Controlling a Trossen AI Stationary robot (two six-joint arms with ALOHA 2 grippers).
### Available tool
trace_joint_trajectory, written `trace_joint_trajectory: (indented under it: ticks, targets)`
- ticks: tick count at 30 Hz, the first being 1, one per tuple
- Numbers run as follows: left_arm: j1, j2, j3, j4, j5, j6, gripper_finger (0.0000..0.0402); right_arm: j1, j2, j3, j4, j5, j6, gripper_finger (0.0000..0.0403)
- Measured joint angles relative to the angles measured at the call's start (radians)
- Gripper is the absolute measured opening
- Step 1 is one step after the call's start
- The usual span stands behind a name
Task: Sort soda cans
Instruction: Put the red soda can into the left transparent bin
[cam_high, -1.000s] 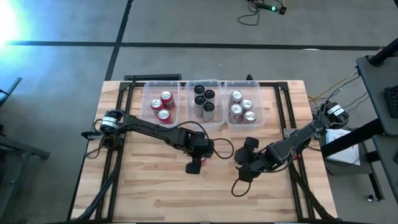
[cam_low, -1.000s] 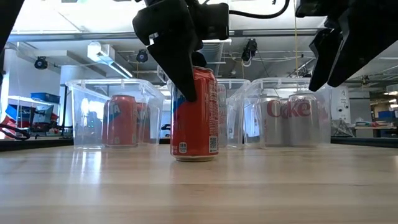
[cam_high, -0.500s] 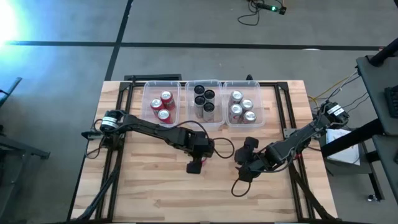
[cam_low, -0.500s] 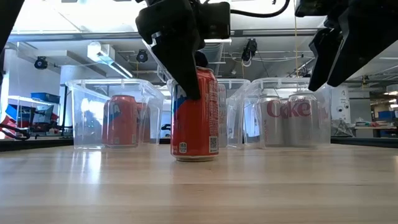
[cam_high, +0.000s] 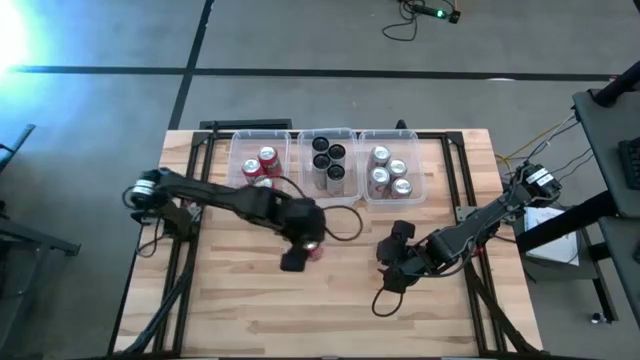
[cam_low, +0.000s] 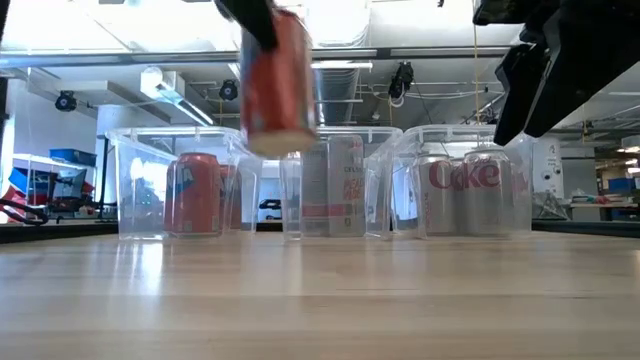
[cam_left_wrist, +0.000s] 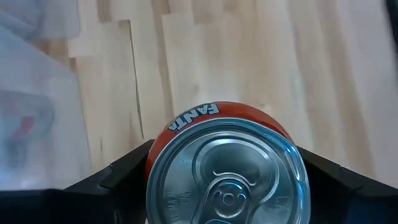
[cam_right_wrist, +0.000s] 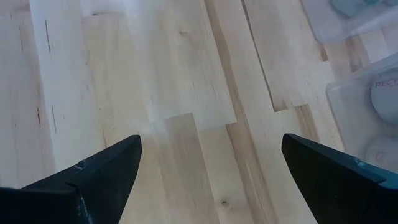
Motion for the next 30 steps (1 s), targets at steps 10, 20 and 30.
trace_joint_trajectory:
  ticks: [10,20,30]
  targets:
    - [0.002,-0.317,-0.016,-0.251,-0.138,-0.076,0.0283,-0.003,0.0,0.0,0.02,0.026,-0.041,0.0384]
    - [0.122,-0.544,-0.062,-0.509,-0.463,-0.284,0.0283,-0.002,0.0,0.0,0.069,0.027,-0.041,0.0384]
    - [0.339,-0.629,-0.201,-0.499,-0.409,-0.21,0.0283,-0.002,0.0,0.0,0.103,0.027,-0.034,0.0384]
